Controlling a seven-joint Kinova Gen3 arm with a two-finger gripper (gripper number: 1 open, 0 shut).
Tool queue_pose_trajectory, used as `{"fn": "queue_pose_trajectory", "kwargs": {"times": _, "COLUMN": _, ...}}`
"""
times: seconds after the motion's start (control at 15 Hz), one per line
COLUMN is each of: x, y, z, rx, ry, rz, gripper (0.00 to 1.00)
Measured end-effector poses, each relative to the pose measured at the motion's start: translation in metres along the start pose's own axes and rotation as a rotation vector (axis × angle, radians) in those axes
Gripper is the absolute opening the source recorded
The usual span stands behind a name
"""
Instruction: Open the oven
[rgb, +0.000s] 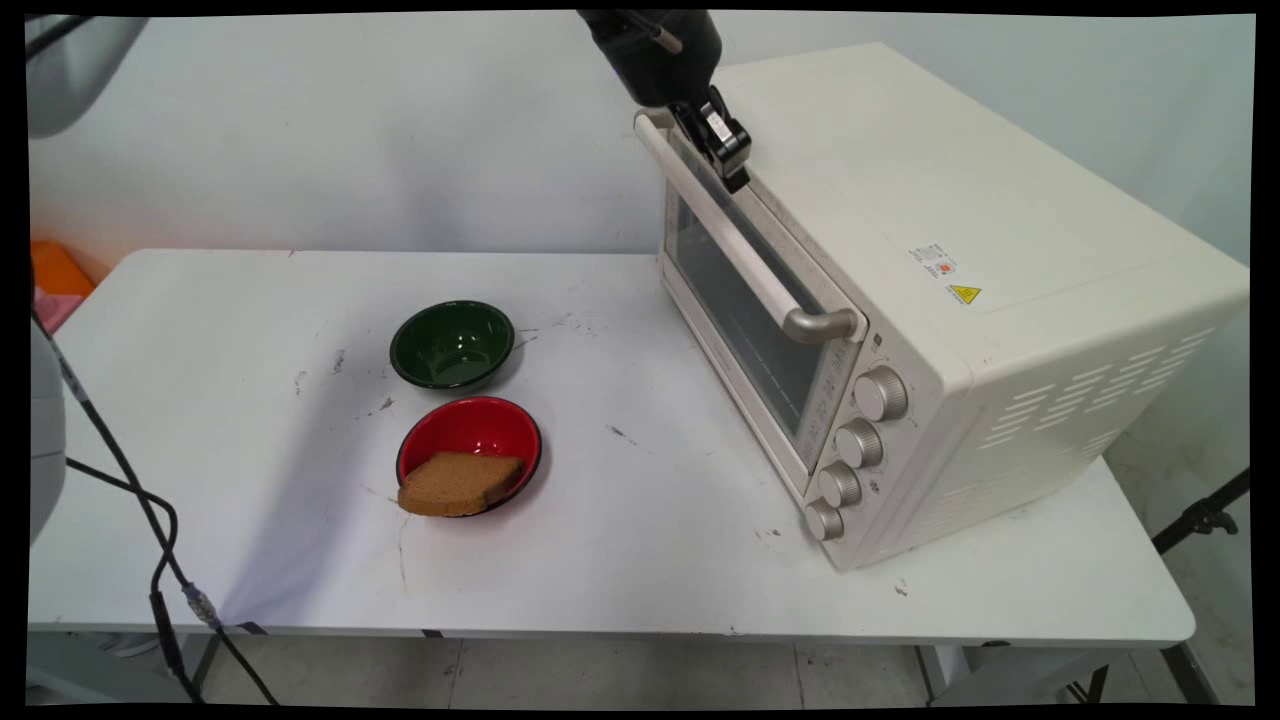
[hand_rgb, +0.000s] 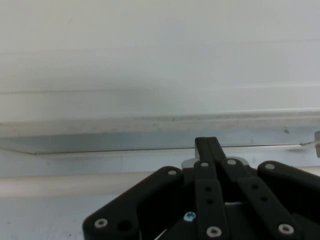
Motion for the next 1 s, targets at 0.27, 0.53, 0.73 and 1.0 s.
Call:
{"fn": "queue_pose_trajectory", "kwargs": {"times": 0.27, "x": -0.001, "y": 0.003, "z": 0.006, "rx": -0.002, "ry": 0.004, "rz": 0.016, "gripper": 0.00}}
{"fn": "queue_pose_trajectory", "kwargs": {"times": 0.53, "x": -0.006, "y": 0.006, "z": 0.009, "rx": -0.005, "ry": 0.002, "rz": 0.026, "gripper": 0.00}}
{"fn": "queue_pose_trajectory", "kwargs": {"times": 0.73, "x": -0.011, "y": 0.008, "z": 0.011, "rx": -0.007, "ry": 0.005, "rz": 0.025, "gripper": 0.00}}
{"fn": "queue_pose_trajectory", "kwargs": {"times": 1.0, "x": -0.021, "y": 0.010, "z": 0.014, "rx": -0.003, "ry": 0.015, "rz": 0.028, "gripper": 0.00}}
